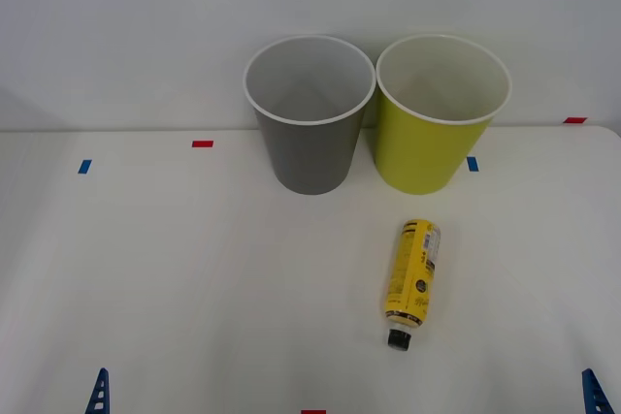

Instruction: Put cans in the gray bin and PET bottles in the light green bin.

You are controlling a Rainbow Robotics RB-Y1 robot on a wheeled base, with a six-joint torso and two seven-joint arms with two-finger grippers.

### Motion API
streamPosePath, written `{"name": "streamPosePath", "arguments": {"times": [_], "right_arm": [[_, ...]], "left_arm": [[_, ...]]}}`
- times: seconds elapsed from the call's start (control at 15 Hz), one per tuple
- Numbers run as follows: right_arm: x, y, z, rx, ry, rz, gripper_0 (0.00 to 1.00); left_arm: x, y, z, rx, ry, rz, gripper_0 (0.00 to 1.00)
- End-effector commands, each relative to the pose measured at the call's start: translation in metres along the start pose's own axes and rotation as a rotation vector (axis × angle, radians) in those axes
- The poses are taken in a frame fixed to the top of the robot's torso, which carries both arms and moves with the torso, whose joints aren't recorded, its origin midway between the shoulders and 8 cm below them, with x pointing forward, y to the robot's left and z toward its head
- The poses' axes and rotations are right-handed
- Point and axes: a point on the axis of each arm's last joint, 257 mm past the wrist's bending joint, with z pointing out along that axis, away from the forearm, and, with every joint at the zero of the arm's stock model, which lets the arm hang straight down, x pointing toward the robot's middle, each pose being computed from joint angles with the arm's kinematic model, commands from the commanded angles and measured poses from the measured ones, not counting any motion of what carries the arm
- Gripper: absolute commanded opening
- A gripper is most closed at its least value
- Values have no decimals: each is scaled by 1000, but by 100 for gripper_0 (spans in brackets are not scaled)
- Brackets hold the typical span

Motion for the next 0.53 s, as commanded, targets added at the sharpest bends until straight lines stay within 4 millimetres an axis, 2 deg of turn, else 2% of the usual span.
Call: {"name": "streamPosePath", "arguments": {"times": [0.07, 0.53], "right_arm": [[0, 0, 0, 0, 0, 0, 100], [0, 0, 0, 0, 0, 0, 100]], "left_arm": [[0, 0, 0, 0, 0, 0, 100], [0, 0, 0, 0, 0, 0, 100]]}}
